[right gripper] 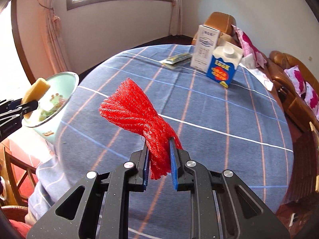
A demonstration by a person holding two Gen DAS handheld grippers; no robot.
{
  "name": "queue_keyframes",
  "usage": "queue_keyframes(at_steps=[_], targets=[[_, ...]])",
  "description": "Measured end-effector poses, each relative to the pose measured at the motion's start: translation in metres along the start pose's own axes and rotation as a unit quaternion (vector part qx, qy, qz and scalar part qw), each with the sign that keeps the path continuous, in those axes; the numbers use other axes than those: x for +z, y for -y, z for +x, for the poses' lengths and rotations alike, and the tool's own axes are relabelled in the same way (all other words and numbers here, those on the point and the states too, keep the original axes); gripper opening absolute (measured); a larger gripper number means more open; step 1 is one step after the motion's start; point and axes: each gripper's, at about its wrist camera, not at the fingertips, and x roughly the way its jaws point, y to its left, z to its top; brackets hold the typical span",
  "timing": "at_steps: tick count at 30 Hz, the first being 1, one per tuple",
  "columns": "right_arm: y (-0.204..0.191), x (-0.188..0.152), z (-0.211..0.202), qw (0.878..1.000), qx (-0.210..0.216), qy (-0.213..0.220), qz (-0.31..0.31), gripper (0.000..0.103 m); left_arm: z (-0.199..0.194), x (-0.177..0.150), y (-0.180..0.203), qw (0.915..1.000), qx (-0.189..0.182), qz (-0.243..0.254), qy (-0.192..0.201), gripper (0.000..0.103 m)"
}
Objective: Collect trash
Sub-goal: 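Carry the sponge over the bin with the left tool while the right carries the red net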
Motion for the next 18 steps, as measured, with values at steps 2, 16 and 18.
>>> queue_keyframes(at_steps=[2,16,18], targets=[[-0.013,0.001,0.000,1.000,0.010,0.001,-0.007,0.019,-0.002,-0.004,-0.008,1.0000,0.009,-0.004,0.001,0.031],[-0.083,0.011,0.006,0.997,0.056,0.004,-0.053,0.019,-0.004,-0.022,-0.059,0.9978,0.050,-0.043,-0.007,0.031],[-0.091,0.012,0.008,0.996,0.058,0.004,-0.061,0.019,-0.002,-0.025,-0.065,0.9973,0.054,-0.049,-0.012,0.031]])
